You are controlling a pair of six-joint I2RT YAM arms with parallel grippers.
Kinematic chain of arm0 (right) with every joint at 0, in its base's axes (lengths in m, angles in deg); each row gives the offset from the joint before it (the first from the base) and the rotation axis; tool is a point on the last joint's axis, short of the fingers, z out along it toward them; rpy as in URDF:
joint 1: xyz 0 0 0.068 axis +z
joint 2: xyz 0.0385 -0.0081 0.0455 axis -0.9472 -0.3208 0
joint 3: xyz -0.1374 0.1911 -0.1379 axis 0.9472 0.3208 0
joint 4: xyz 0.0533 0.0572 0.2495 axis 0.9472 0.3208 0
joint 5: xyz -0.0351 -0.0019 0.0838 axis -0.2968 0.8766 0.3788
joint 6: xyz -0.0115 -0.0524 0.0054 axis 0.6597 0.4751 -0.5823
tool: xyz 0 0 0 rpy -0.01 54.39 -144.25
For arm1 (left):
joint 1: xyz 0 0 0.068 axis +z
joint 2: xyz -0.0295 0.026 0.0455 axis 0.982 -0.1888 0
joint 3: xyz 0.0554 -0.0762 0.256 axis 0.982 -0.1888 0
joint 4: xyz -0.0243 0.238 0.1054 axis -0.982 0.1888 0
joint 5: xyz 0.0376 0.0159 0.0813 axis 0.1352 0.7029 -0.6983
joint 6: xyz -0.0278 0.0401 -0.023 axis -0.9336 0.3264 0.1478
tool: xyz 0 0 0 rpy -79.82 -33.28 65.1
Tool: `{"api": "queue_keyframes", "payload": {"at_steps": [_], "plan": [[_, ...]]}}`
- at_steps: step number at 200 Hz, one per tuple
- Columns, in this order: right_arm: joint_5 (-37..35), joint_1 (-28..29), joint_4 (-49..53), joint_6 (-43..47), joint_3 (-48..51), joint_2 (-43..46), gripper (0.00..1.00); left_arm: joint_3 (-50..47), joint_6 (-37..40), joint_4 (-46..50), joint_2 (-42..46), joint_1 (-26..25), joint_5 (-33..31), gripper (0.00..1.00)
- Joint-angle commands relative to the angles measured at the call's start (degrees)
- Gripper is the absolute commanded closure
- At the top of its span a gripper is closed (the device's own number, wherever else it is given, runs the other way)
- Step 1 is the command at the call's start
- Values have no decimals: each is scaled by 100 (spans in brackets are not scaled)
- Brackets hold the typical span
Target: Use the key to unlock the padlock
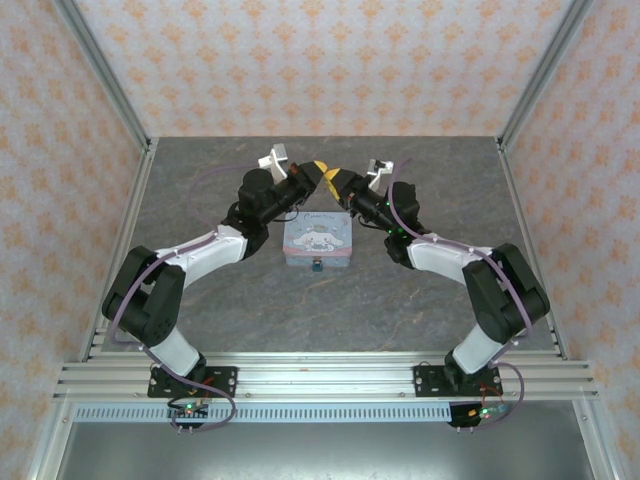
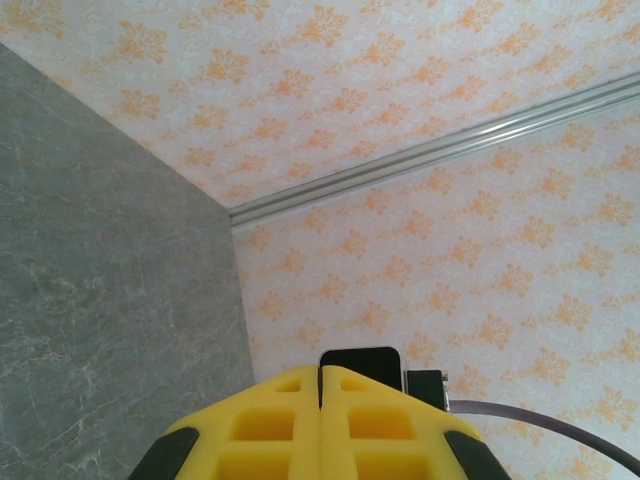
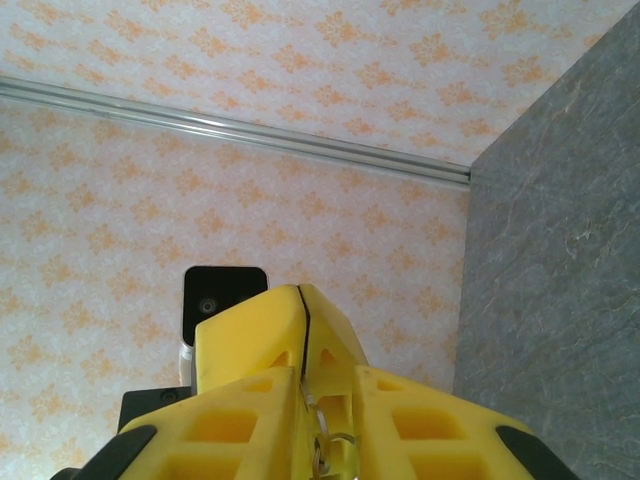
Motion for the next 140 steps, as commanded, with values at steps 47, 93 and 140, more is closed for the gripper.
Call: {"api": "queue_keyframes", "payload": {"at_steps": [47, 93, 140], "plan": [[210, -14, -377, 22, -12, -11, 83, 89, -16, -165, -128, 33, -85, 100], [193, -8, -374, 28, 31, -5, 87, 74, -16, -130, -94, 35, -110, 100], [157, -38, -278, 98, 159, 102, 92, 105, -25, -124, -67, 38, -101, 100]]}}
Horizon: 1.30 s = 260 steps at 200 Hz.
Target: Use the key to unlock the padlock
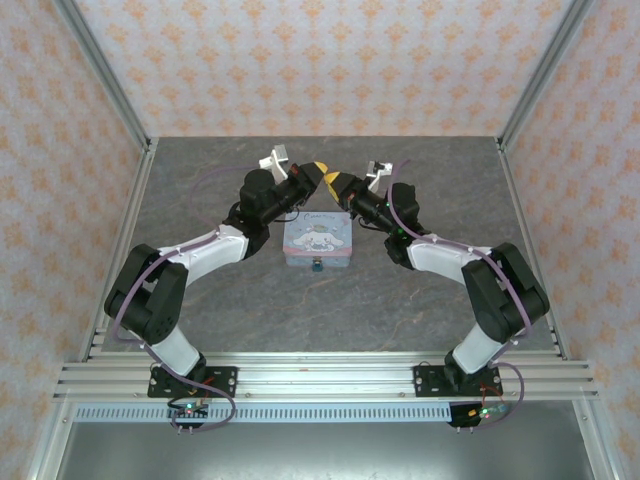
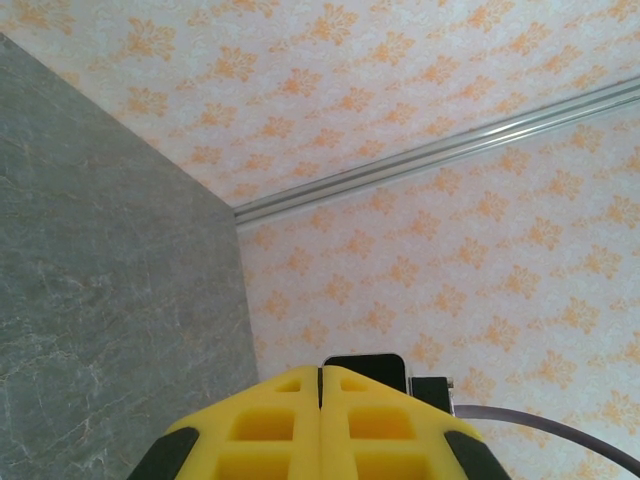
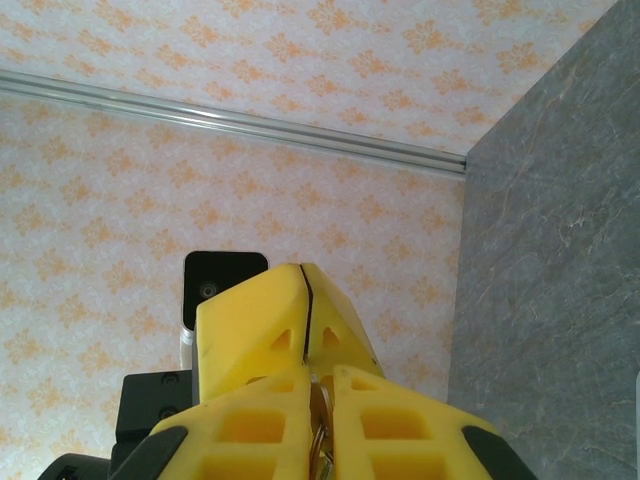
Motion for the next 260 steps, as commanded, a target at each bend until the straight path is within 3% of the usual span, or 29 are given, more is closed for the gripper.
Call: {"api": "queue_keyframes", "payload": {"at_steps": [1, 29, 105, 122, 135, 159, 178, 230, 260], "plan": [[59, -32, -274, 107, 94, 108, 92, 111, -10, -84, 26, 36, -100, 100], [36, -74, -249, 106, 121, 147, 100, 105, -18, -78, 34, 45, -99, 100], [-7, -114, -199, 154, 223, 234, 100, 129, -88, 34, 81, 55, -106, 100], [-7, -148, -134, 173, 303, 327, 100, 104, -145, 177, 174, 81, -149, 73], [2, -176, -14, 206, 387, 441, 100, 43, -126, 300, 324, 121, -174, 46], [60, -216, 306, 318, 530, 692, 100, -84, 122, 940, 753, 158, -272, 21], [120, -228, 778, 478, 590, 908, 100, -95, 608, 1917, 1159, 163, -304, 13], [187, -241, 2411, 945, 857, 1530, 100, -213, 2368, 4831, 2181, 16, -364, 2], [250, -226, 2478, 843, 1310, 1713, 100, -825, 3105, 5526, 2793, -417, -616, 1]]}}
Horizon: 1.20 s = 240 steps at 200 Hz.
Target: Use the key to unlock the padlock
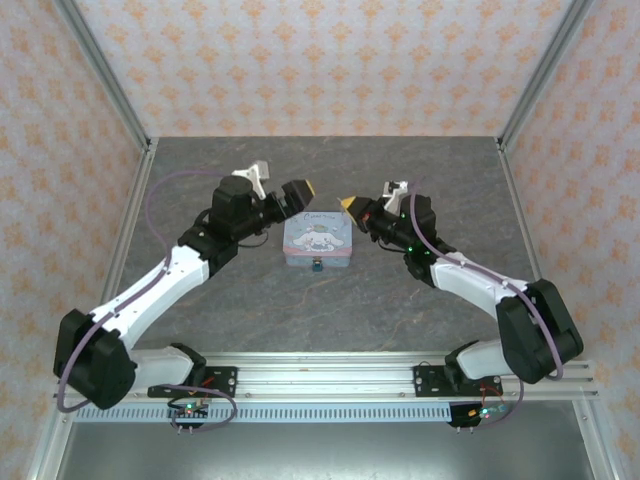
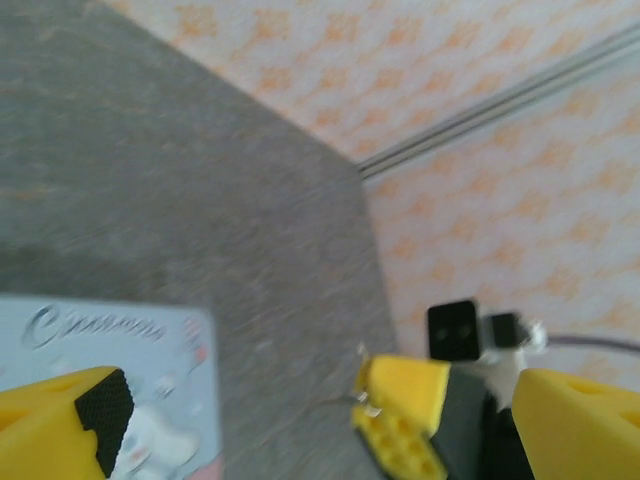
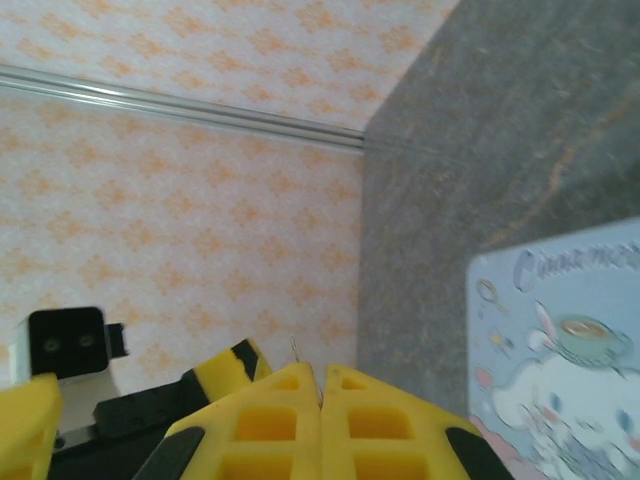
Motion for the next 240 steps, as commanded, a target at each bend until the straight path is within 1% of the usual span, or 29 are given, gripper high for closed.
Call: {"api": "queue_keyframes", "payload": {"at_steps": [1, 14, 39, 56, 73, 96, 131, 178, 240], "plan": [[159, -15, 388, 109, 344, 179, 100, -531, 1005, 1296, 413, -348, -298, 1], [132, 19, 335, 69, 519, 228, 100, -987, 1015, 1222, 675, -544, -441, 2], [37, 226, 308, 74, 685, 248, 100, -1862, 726, 634, 1046, -735, -556, 2], [-104, 413, 299, 105, 733, 232, 100, -2221, 679, 348, 1075, -839, -669, 3], [-225, 553, 210, 135, 760, 144, 100, -2366, 703, 94, 942, -989, -805, 3], [-267, 591, -114, 30, 839, -27, 100, -2368, 796, -183, 537, -1154, -942, 6], [-338, 585, -201, 28, 847, -177, 100, -2207, 901, -575, -259, -1356, -1061, 12], [-264, 567, -359, 177, 680, -574, 100, -2007, 1036, -1252, -1039, -1390, -1216, 16], [-63, 131, -712, 23, 480, -1191, 100, -1524, 1370, -1765, -1971, -1396, -1304, 19]]}}
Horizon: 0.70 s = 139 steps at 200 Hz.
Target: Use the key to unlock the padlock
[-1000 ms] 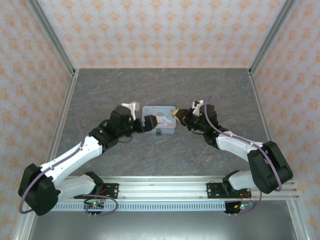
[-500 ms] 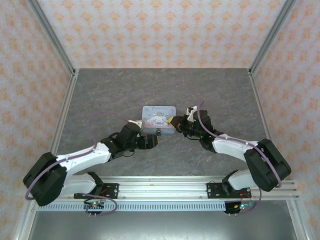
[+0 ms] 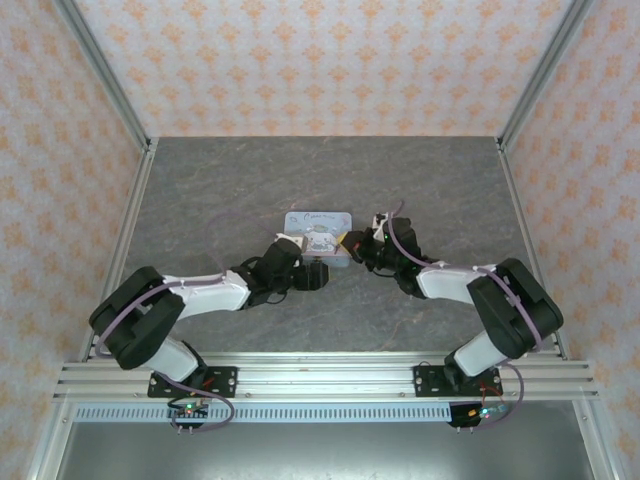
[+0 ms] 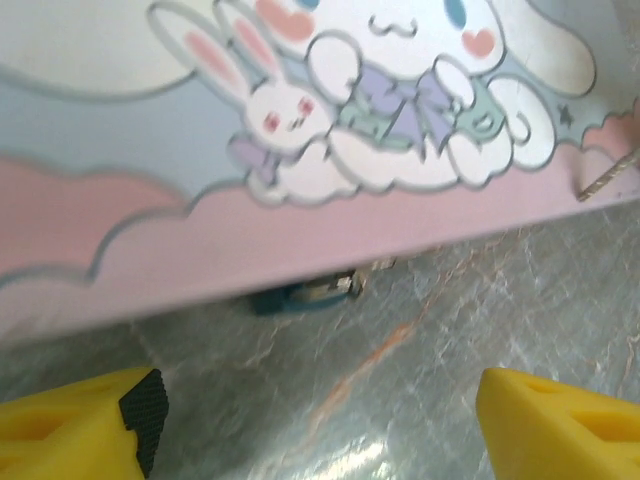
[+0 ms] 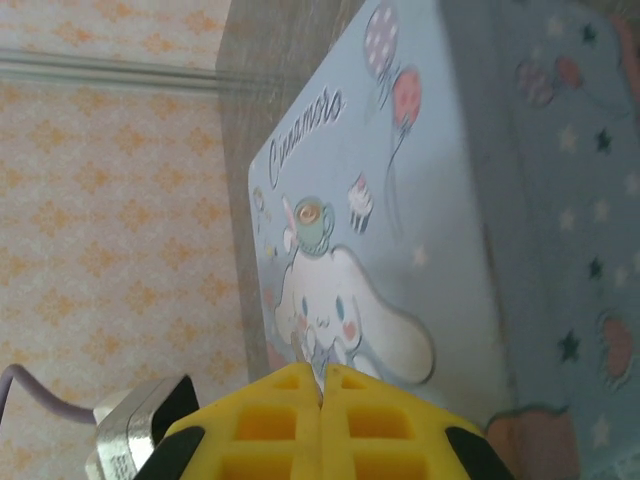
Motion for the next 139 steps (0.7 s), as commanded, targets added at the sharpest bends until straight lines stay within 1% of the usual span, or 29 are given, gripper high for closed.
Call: {"api": "queue_keyframes", "payload": {"at_steps": [1, 30, 83, 106, 139], "plan": [[104, -157, -373, -29, -178, -192, 100, 259, 289, -445, -271, -42, -260, 19], [201, -246, -379, -33, -331, -377, 100, 382, 330, -640, -588, -37, -332, 21], [313, -290, -390, -68, -460, -571, 100, 192, 490, -1049, -781, -36, -678, 23], [335, -304, -366, -68, -443, -578, 100, 201, 506, -1210, -953, -42, -620, 23], [352, -314, -297, -46, -436, -560, 100, 278, 479, -1515, -1151, -37, -354, 24]]}}
